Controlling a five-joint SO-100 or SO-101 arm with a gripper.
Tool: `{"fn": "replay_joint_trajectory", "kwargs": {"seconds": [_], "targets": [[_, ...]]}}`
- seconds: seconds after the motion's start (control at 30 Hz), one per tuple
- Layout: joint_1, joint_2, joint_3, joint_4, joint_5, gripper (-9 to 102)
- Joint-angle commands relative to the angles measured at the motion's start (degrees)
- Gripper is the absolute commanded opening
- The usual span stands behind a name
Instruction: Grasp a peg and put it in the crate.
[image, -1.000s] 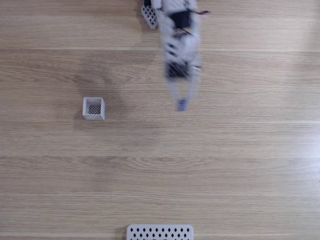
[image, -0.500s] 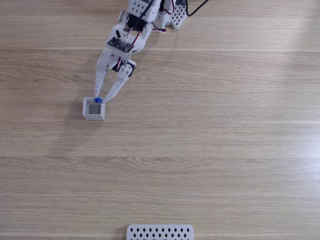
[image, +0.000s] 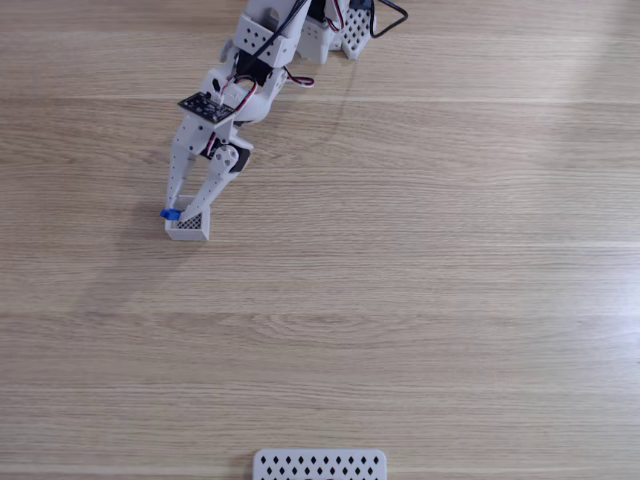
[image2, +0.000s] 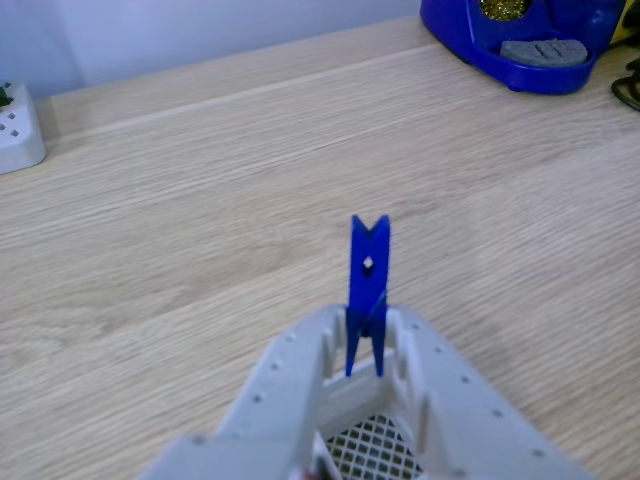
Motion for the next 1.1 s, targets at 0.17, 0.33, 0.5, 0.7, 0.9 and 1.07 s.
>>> {"fn": "replay_joint_trajectory", "kwargs": {"seconds": [0.17,0.33,0.5,0.7,0.9,1.07], "targets": [[1.67,0.62,-4.83,-0.44,0.79,-1],[1.76,1.32,-4.39,3.34,0.62,-1],[1.76,1.49,-4.31,4.31,0.79,10],[1.76,1.58,-5.01,4.31,0.88,21],[1.76,2.99,-5.1,4.57,0.18,-4],[-2.64,14.77,-4.39,10.9,1.05,0]]}}
